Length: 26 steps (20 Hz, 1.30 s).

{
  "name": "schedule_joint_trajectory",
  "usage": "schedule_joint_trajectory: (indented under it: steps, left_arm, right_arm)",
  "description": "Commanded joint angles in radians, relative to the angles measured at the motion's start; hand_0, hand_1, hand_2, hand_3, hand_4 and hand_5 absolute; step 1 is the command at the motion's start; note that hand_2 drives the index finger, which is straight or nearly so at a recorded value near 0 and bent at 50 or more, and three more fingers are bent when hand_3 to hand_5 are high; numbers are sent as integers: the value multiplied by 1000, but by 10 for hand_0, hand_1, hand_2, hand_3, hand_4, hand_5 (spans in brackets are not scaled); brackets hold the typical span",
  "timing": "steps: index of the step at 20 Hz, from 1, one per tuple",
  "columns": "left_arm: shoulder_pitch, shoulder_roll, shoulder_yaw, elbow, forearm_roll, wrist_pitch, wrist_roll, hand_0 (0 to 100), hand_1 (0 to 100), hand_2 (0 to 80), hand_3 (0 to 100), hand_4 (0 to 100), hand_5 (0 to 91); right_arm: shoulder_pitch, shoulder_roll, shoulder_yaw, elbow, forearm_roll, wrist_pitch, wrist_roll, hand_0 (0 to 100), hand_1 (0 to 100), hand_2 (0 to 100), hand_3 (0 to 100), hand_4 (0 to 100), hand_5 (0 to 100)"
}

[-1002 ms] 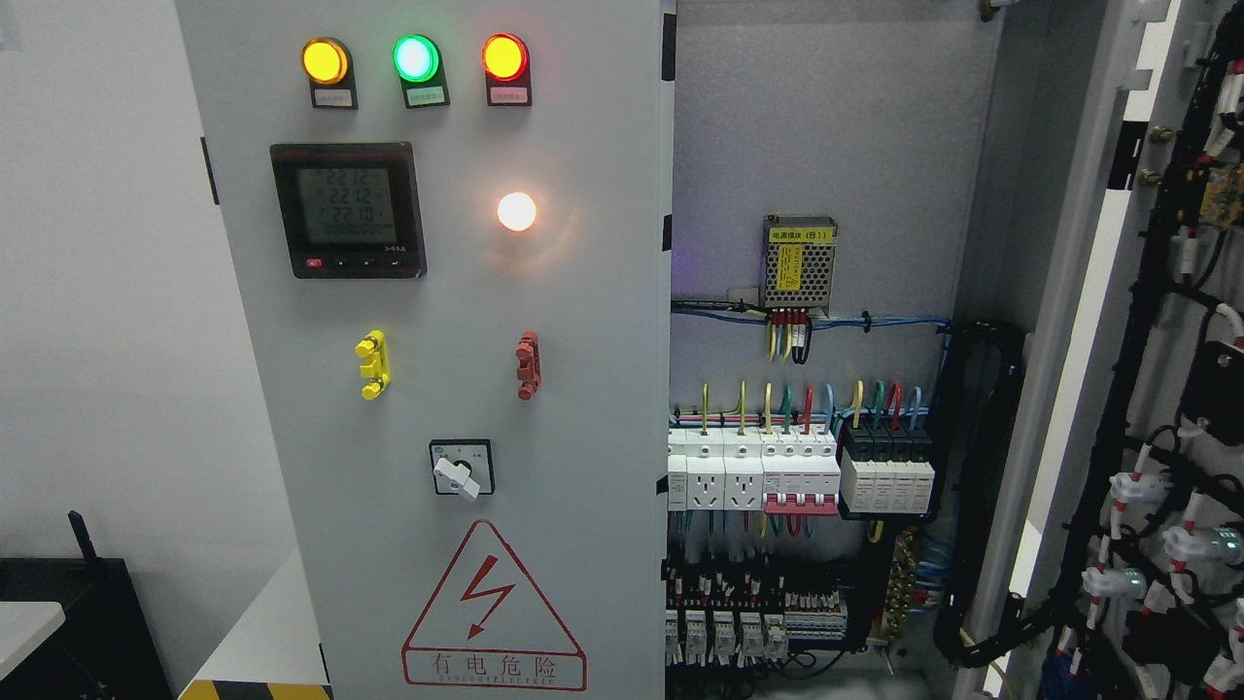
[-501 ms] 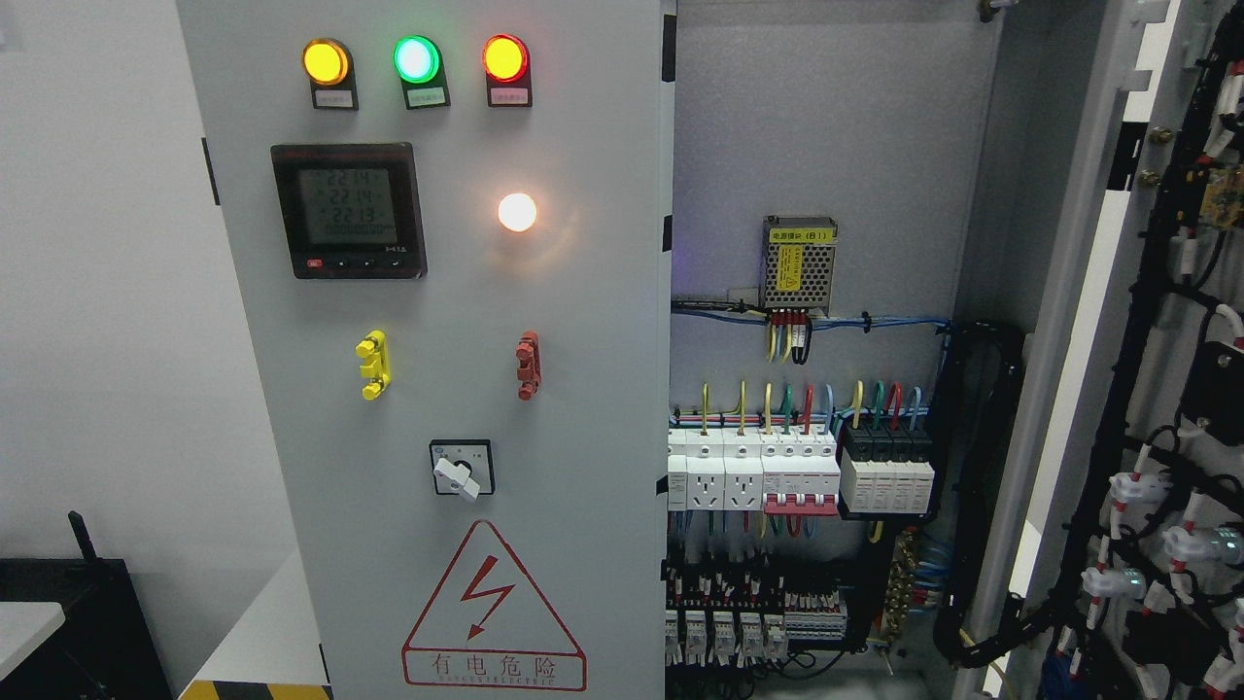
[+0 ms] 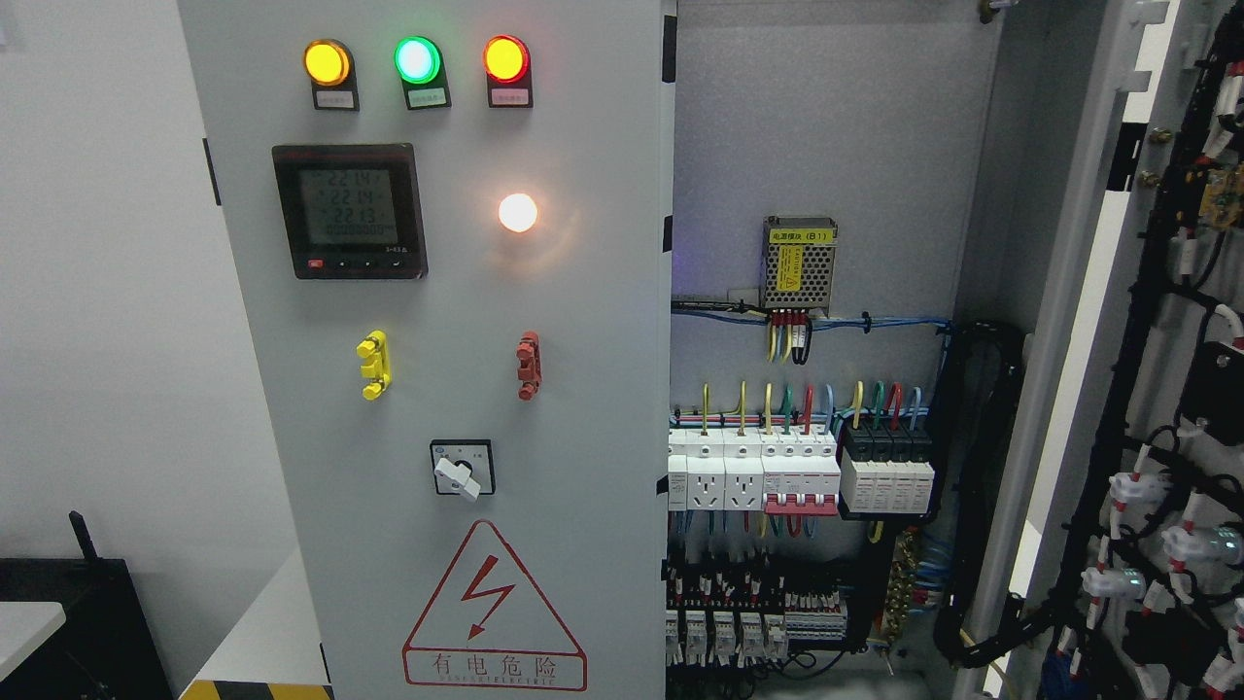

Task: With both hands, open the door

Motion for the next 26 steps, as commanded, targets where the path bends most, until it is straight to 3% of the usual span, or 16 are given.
schedule_joint_trajectory:
  steps: [1,5,7,9,12,20,26]
  left_arm:
    - [55,-274,160,311,-319,-11,-4,0,0,0,0,0,0]
    - [12,-424,166,553,-544,-68,-1,0,0,0,0,0,0]
    - [-8,-493,169,677,-620,-83,13,0,0,0,0,0,0]
    - [-41,-552,161,817,-660,-111,62,0,0,0,0,0,0]
    - [-136,-634,134,1033,-661,-123,128,0,0,0,0,0,0]
    - [-316,-825,149,1379,-655,-113,128,0,0,0,0,0,0]
    - [-384,-917,212,1460,-655,-102,131,0,0,0,0,0,0]
  right_arm:
    - [0,0,0,0,11,0,1,383,0,0,0,0,0]
    - [0,0,0,0,12,0,1,383,0,0,0,0,0]
    - [0,0,0,0,12,0,1,383,0,0,0,0,0]
    - [0,0,0,0,12,0,1,384,0,0,0,0,0]
    - [0,0,0,0,12,0,1,384,0,0,0,0,0]
    - [0,0,0,0,11,0,1,384,0,0,0,0,0]
    - [0,-5,-3,-12,9,-2,1,383,0,0,0,0,0]
